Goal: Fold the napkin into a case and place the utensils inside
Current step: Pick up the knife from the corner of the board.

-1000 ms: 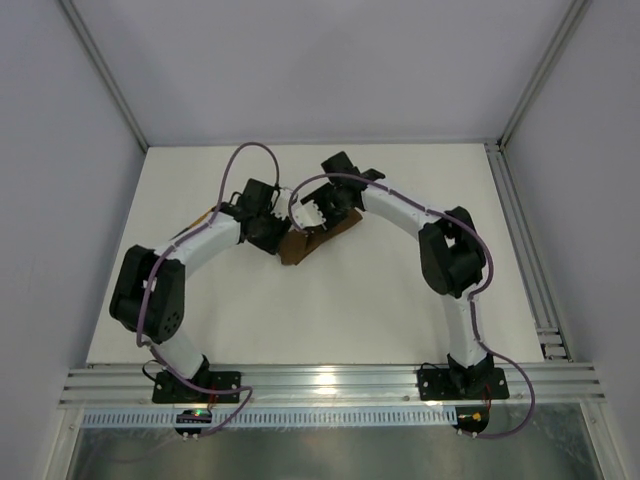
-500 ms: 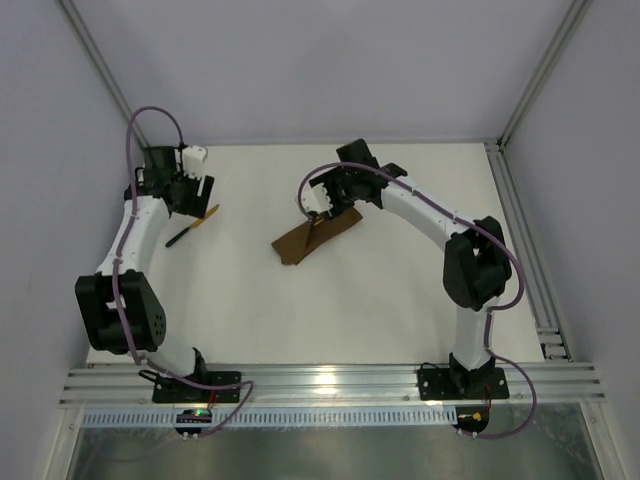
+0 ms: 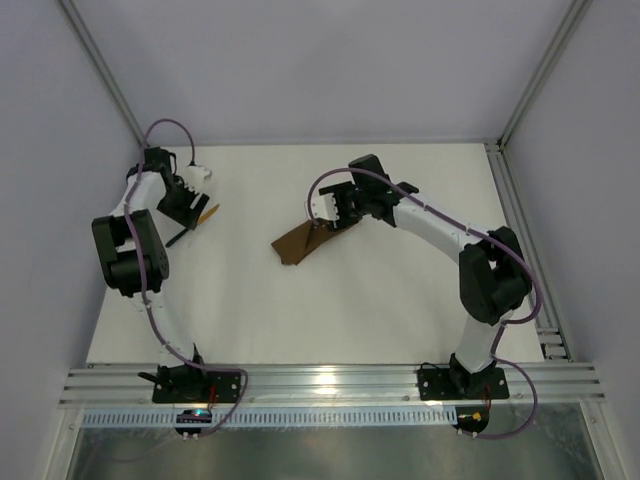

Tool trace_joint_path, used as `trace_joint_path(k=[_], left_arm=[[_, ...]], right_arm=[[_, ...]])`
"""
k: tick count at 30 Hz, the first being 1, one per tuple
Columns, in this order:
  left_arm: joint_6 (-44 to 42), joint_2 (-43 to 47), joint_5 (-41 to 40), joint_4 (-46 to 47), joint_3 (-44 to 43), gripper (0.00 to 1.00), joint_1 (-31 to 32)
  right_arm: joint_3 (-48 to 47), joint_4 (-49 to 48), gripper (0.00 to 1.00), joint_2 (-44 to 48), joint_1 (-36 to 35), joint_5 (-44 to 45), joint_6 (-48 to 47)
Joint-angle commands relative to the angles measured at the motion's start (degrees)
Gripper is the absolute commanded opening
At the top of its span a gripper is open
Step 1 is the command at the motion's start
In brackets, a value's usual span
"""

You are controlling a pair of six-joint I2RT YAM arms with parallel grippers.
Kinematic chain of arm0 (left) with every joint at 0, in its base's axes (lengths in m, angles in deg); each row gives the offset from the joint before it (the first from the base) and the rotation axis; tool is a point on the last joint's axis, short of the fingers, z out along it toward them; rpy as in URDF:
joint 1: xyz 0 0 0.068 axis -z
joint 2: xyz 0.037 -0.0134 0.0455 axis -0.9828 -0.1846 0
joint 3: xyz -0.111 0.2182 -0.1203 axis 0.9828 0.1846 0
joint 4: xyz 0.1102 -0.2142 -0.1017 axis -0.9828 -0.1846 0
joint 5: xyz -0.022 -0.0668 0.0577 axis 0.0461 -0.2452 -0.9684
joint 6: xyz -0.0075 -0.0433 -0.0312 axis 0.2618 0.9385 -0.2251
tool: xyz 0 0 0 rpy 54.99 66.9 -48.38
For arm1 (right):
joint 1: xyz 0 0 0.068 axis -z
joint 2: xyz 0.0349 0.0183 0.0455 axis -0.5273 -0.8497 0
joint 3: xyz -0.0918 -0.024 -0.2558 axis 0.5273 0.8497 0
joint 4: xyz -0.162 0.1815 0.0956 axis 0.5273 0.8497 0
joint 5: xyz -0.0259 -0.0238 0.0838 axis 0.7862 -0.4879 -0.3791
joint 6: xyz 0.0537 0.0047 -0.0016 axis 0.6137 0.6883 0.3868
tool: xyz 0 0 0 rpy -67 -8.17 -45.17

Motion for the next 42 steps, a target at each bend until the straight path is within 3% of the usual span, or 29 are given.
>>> trace_joint_path(k=[1, 5, 8, 18, 22, 25, 28, 34, 39, 40, 42], left_arm=[[-3.8, -4.55, 0.56, -3.73, -7.75, 0.72, 1.7], [-3.8, -9.05, -1.74, -8.74, -12.24, 0.65, 1.79], [-4.77, -10.11, -2.45, -9.89, -12.42, 0.64, 1.79], [-5.39, -12.75, -5.08, -10.6, -11.19, 0.44, 2.41], [-4.07, -13.45, -4.47, -10.42, -10.49, 0.25, 2.67], [-2.32, -12.15, -2.63, -9.46, -8.47, 0.0, 2.85], [0.85, -8.98, 3.15, -7.61, -5.23, 0.0, 2.94], [4.1, 5.6, 9.85, -6.46, 2.25, 0.0, 5.92], [7.62, 18.14, 13.47, -7.88, 6.11, 0.0, 13.63], [8.67, 20.19, 12.77, -6.39, 7.34, 0.0, 15.31], [10.08, 25.71, 9.88, -4.63, 10.85, 0.0, 20.65]], right_arm=[[2.67, -5.52, 0.61, 4.55, -0.11, -1.29, 2.56], [4.52, -5.96, 0.61, 6.22, -0.11, -0.58, 2.47], [5.14, -6.75, 0.61, 6.84, -0.11, -0.23, 2.39], [6.46, -7.98, 0.61, 7.63, -0.11, -0.23, 3.26], [6.37, -8.42, 0.61, 8.16, -0.11, -0.84, 3.79], [6.02, -9.65, 0.61, 8.77, -0.11, -1.54, 7.12], [4.61, -9.74, 0.61, 9.3, -0.11, -2.34, 12.13], [5.58, -12.73, 0.62, 13.69, 0.06, -9.27, 14.59], [1.11, -18.6, 0.63, 14.31, 0.86, -14.39, 33.09], [0.57, -21.32, 0.63, 14.4, 1.12, -12.47, 49.16], [-0.83, -26.79, 0.63, 14.4, 2.69, -5.2, 64.71]])
